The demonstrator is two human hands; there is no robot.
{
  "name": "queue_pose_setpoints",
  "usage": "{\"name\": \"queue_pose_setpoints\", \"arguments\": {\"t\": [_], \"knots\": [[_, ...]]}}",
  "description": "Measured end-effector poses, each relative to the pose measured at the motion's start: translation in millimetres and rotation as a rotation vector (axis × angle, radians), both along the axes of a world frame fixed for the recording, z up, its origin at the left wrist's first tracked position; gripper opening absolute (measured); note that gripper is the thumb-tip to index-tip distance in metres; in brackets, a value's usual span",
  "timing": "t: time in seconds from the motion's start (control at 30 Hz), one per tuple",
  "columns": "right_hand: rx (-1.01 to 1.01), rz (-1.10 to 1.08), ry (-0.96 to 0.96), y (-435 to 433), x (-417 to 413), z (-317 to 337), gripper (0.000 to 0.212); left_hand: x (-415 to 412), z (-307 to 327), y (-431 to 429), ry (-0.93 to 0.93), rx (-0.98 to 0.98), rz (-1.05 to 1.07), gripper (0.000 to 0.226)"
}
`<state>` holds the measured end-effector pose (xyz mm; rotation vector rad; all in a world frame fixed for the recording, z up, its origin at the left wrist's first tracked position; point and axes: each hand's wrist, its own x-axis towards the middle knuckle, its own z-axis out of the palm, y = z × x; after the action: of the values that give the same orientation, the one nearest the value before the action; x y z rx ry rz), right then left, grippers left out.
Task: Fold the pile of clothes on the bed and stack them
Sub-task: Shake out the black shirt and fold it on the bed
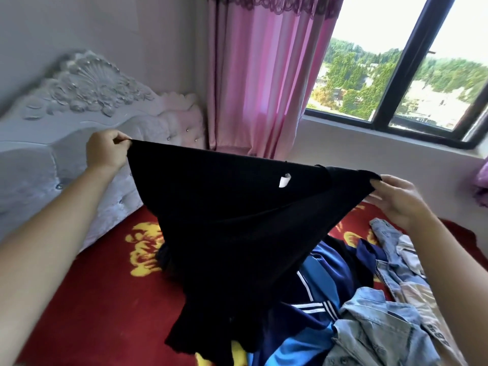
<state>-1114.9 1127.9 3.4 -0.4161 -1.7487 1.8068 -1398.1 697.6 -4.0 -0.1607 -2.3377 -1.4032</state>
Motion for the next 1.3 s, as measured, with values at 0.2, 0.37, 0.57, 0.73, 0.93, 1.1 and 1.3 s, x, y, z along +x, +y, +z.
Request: {"name": "queue_pose_setpoints", "arguments": {"t": [0.2, 0.37, 0.57, 0.73, 0.93, 1.1, 1.3], "knots": [[-0.061, 0.219, -0.285, -1, 6, -60, 0.056, 13, -19, 1, -0.658, 0.685, -0.214, 0.028], [-0.304, -0.017, -0.385, -23, -3, -118, 0.016, 16, -37, 1, -0.661, 0.54, -0.227, 0.029], [-0.368, -0.193, -0.493, -55, -10, -185, 0.03, 30, -63, 0, -0.585, 0.468, -0.257, 0.031], [-0.454, -0.276, -0.484, -87, -15, -218, 0.029, 52, -83, 9, -0.474, 0.584, -0.341, 0.031], [-0.401, -0.23, -0.339, -66, -10, -171, 0.042, 29, -79, -31, -0.36, 0.684, -0.143, 0.032], [-0.129, -0.035, -0.13, -48, -5, -71, 0.053, -5, -74, -56, -0.125, 0.27, -0.095, 0.023], [0.035, -0.054, -0.041, -45, -7, -13, 0.057, -25, -75, -39, -0.036, -0.036, -0.004, 0.02]]}}
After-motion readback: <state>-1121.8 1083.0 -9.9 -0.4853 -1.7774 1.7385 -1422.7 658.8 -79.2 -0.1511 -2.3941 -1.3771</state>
